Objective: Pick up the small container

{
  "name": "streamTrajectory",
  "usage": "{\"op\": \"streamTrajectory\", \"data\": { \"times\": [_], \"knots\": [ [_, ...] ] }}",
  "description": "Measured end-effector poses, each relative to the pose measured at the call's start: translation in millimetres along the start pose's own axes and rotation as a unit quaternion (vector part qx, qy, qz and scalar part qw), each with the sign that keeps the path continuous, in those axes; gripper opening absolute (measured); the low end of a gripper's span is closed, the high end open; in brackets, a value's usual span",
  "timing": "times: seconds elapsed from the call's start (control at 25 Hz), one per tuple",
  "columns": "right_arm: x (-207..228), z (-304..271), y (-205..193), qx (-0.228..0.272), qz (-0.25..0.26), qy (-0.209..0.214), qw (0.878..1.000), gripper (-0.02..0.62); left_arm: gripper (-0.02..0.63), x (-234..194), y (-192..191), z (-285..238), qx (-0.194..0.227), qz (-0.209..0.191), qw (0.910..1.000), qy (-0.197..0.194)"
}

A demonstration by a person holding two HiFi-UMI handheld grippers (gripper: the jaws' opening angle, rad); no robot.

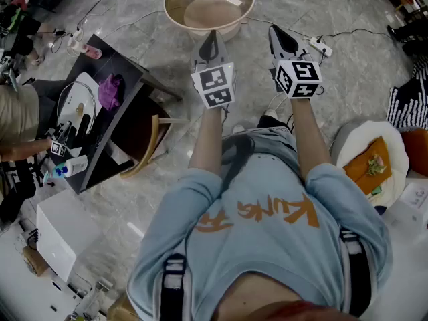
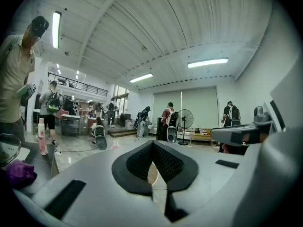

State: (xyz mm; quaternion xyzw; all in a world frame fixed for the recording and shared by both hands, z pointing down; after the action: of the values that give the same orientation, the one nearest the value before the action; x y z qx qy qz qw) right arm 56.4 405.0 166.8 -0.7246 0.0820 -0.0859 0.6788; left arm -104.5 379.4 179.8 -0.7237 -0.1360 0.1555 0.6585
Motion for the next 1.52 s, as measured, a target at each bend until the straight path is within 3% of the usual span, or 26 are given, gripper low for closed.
{"op": "streamTrajectory", "data": {
  "times": [0.24,0.32,0.44,0.88,1.16,1.36,1.52],
  "knots": [
    [-3.9,-2.8,10.6,0.018,-0.033,0.0,0.999,0.011,0.023,-6.1,6.2,0.8,0.005,-0.005,1.0,0.003],
    [-9.6,-3.2,13.6,0.015,-0.022,0.011,1.0,0.011,0.023,-6.5,8.9,3.2,0.007,-0.004,1.0,0.002],
    [-14.3,-4.9,13.0,0.007,-0.014,0.016,1.0,0.011,0.023,-7.8,12.6,6.1,0.005,0.01,0.9999,0.002],
    [3.8,-3.0,21.2,0.004,-0.064,0.021,0.998,0.011,0.023,-14.9,14.7,2.7,0.007,0.053,0.9986,0.004],
    [5.4,-25.8,20.4,-0.007,-0.061,0.035,0.998,0.011,0.023,-28.6,9.1,-14.9,0.002,0.076,0.997,0.017],
    [3.2,-51.2,51.2,0.019,-0.046,0.058,0.997,0.011,0.023,-64.9,-1.8,-29.9,-0.008,0.103,0.9927,0.063],
    [16.1,-78.4,61.4,0.035,-0.044,0.065,0.996,0.011,0.023,-79.4,-1.8,-57.3,-0.002,0.093,0.9925,0.078]
  ]
}}
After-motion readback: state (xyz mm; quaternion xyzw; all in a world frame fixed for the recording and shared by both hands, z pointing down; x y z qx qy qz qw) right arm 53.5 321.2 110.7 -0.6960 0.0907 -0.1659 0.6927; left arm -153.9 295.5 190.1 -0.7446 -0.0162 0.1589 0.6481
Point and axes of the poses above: the fingertips, and each gripper's own axes: z backward along the fingers, x to its right, y out of its top, the point moved 2 cm from there along z, backward along the fingers, and after that the axes turned 1 degree about x, right-handed, at the moved point
